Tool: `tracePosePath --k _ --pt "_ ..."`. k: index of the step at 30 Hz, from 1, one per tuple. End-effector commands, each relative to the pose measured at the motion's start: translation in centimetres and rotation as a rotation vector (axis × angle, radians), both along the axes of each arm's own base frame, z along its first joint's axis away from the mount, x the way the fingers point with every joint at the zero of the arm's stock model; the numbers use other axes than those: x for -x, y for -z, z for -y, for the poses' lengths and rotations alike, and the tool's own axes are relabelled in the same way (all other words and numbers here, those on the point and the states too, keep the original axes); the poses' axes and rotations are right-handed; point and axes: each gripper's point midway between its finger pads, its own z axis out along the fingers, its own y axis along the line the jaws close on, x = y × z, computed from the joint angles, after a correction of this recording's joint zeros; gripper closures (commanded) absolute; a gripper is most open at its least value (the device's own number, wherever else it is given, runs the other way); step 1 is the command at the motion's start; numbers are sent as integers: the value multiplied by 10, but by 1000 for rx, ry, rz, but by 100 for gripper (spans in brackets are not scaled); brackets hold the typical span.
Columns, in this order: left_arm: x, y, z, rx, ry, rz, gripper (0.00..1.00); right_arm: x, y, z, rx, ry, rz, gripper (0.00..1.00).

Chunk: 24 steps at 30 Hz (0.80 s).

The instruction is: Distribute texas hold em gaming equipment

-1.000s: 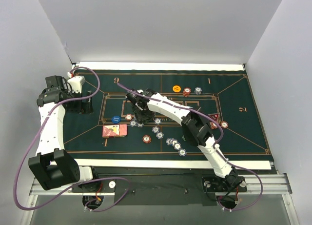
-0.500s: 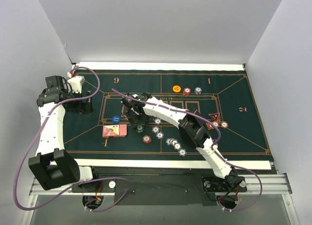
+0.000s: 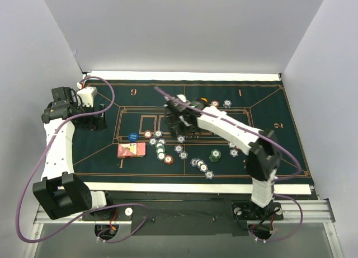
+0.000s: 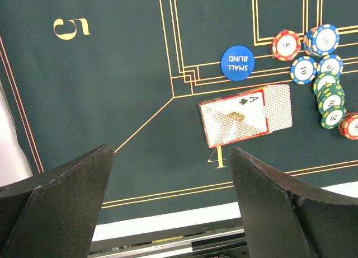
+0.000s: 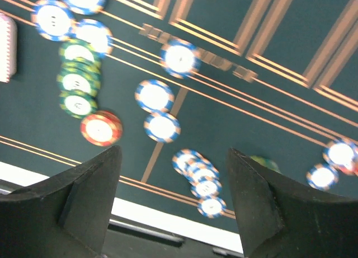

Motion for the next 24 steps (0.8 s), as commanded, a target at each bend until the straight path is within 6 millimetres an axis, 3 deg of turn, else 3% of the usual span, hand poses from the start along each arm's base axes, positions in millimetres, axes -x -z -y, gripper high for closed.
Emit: tracePosePath --k 1,2,5,9,13,24 --pt "-3 -18 1 1 7 64 4 6 -12 86 77 167 27 30" --pt "-3 -18 1 3 10 63 4 5 -12 103 92 206 32 18" --pt "-3 -17 2 7 11 62 4 22 0 147 139 279 15 17" --pt "-4 -18 2 8 12 63 4 38 17 174 165 325 -8 16" --pt "-3 -19 2 5 10 64 4 49 32 179 161 331 -38 16" --pt "-1 -24 -1 -13 5 65 4 50 73 170 119 326 -116 21"
